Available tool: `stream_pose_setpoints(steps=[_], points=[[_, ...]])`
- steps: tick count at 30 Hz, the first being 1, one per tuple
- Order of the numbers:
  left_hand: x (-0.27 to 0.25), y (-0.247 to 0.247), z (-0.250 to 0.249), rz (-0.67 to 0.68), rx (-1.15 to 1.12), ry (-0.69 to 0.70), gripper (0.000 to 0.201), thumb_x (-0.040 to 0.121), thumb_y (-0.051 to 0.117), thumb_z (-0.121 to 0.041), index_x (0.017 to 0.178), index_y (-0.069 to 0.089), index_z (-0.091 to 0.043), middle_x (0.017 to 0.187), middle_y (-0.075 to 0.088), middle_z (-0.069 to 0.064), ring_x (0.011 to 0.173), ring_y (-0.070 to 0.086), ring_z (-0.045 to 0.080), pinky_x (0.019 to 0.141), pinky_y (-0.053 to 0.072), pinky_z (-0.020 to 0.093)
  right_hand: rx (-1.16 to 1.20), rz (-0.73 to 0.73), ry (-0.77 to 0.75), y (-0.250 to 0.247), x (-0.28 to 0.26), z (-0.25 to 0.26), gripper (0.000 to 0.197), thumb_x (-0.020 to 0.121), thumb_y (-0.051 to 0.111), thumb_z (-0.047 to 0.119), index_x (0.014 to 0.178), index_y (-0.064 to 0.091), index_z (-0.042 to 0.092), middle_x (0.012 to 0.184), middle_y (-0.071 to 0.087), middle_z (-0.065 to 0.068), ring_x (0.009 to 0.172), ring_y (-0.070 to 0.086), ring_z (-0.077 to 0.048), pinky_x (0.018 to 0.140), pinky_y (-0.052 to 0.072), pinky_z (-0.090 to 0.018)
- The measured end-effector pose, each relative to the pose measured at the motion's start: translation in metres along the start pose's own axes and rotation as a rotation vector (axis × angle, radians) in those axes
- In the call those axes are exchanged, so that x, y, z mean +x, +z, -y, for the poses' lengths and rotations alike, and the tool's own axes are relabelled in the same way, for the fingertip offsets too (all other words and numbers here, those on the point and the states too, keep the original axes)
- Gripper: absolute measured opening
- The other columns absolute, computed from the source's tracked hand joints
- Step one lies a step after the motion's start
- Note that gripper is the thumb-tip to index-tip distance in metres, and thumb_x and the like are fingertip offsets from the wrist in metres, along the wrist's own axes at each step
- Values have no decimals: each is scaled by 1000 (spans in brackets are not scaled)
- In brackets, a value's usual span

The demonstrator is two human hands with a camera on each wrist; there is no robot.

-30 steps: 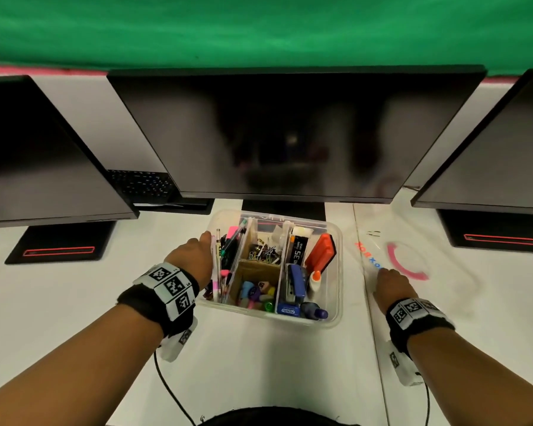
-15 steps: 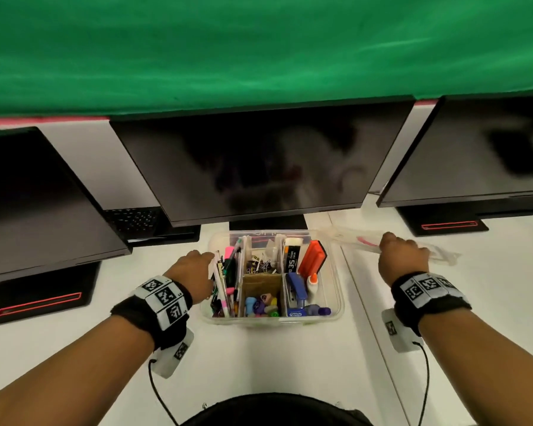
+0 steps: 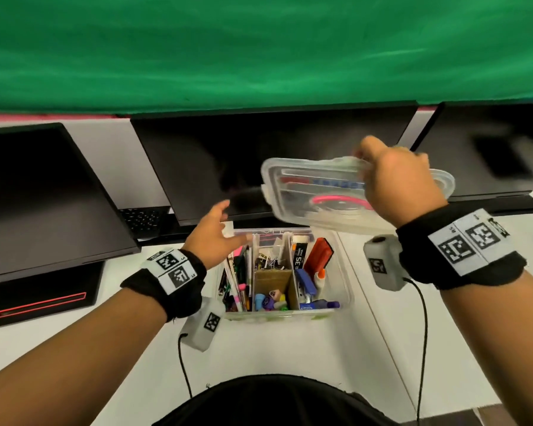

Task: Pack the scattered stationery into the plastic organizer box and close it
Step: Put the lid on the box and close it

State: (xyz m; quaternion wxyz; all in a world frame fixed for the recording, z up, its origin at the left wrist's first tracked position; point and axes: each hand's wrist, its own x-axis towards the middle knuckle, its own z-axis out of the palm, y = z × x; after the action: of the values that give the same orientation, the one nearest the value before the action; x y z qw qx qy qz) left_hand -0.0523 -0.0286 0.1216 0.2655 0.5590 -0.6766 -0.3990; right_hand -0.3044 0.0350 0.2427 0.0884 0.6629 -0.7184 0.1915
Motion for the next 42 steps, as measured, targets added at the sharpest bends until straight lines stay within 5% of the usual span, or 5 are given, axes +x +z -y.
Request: stream_pose_setpoints(steps=[17,24,30,34,42], points=[[-8,-4,40,53,-883,-227,22,97,42,-9,76,48,-12,59,49,2,46,51,9,47,51,18,257,520,218,111,0,-25,76,81,69,37,143,28,18,136,51,-12,123,49,-30,99,40,-33],[8,5,60,-83,-516,-321,32,85,66,-28,62,46,-17,49,50,-4,53,46,18,56,46,25,599,657,503,137,-28,-46,77,85,67,18,147,21,18,75,52,3,61,57,-17,54,55,-33],[10,18,84,-140,225,-370,51,84,61,-49,112,59,-6,115,64,14,108,58,31,91,43,33,564,572,582,167,-41,-46,53,88,62,12,137,43,11,102,66,-19,58,59,-21,49,52,-28],[14,27,82,-100,327,-289,46,95,46,-39,126,53,-6,124,58,20,117,53,34,99,40,36,325,507,543,169,-40,-54,48,89,59,14,135,47,10,126,60,-18,112,59,-32,95,46,-32],[12,31,88,-50,435,-304,46,97,41,-37,135,46,-11,131,51,18,121,49,33,105,39,39,339,592,594,172,-56,-63,52,87,62,23,137,47,19,124,57,-21,109,60,-34,97,48,-38]])
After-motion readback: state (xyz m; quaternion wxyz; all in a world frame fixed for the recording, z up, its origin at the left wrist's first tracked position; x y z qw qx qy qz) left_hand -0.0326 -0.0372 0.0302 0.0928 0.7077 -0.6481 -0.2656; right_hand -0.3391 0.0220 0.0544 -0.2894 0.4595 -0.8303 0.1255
